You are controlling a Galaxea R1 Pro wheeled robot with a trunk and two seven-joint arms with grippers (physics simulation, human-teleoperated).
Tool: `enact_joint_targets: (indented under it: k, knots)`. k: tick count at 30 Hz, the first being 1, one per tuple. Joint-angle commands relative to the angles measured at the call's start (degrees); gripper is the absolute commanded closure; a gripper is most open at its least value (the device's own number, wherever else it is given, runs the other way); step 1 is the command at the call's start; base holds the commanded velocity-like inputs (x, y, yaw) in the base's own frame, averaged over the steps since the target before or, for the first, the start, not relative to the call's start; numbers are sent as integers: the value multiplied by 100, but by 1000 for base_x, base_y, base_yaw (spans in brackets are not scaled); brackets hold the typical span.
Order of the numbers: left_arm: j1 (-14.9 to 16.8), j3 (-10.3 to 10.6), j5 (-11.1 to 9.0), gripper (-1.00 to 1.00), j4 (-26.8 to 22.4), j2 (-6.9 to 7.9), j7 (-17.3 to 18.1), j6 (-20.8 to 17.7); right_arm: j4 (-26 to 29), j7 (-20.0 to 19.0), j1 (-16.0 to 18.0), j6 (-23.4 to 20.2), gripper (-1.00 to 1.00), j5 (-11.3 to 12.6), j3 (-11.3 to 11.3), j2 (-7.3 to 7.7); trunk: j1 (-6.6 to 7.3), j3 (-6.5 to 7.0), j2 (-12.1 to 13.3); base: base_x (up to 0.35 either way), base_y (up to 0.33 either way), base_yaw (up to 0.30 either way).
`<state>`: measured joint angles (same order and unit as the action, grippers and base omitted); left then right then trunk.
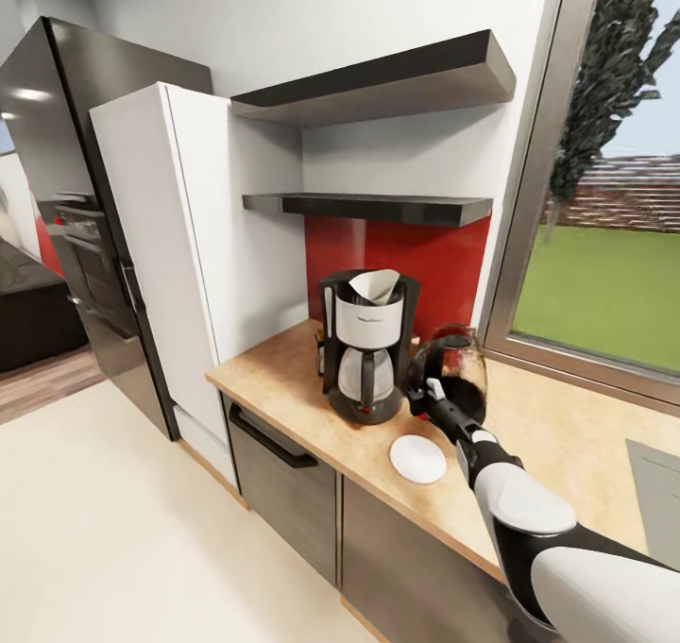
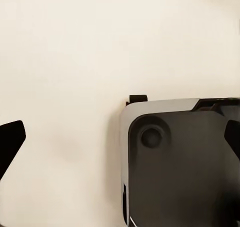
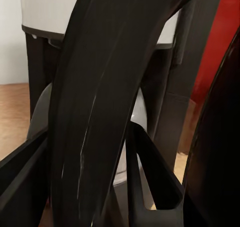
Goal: Set up a coffee station on the kitchen countertop: keep the coffee maker on the countertop, move the bottle of coffee from the kitchen shelf to the counter next to the coffee maker, place a paper coffee filter on top of the coffee maker, put the saucer next to the coffee maker with the coffee cup on the saucer, and place the electric kettle next to the coffee maker.
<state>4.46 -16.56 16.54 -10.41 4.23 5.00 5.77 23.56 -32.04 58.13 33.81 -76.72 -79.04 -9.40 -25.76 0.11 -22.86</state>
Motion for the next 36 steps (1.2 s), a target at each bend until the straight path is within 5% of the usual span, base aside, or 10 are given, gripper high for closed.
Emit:
enact_joint_targets:
  k: [1, 5, 7, 8, 10, 36]
  knots:
    - [2, -52, 51, -100, 4, -1, 28, 20, 17, -39, 6, 21, 100, -1, -45, 3, -2, -2, -5, 13, 6, 0]
    - [2, -49, 59, -100, 4, -1, 28, 20, 17, -39, 5, 21, 100, 80, -46, 47, -2, -2, -5, 5, 2, 0]
    - [2, -49, 59, -100, 4, -1, 28, 20, 17, -43, 5, 21, 100, 300, -43, 76, -2, -2, -5, 1, 0, 0]
    - [2, -49, 54, -100, 4, 5, 28, 20, 17, -51, 5, 14, 100, 673, -40, 93, -2, -2, -5, 94, -61, 0]
    - [2, -49, 53, -100, 4, 7, 28, 20, 17, -55, 0, 13, 100, 778, -36, 95, -2, -2, -5, 105, -59, 0]
    - [2, -40, 51, -100, 4, -1, 28, 26, -18, -65, -229, 20, 100, 834, -32, 96, -2, -2, -5, 33, 19, 0]
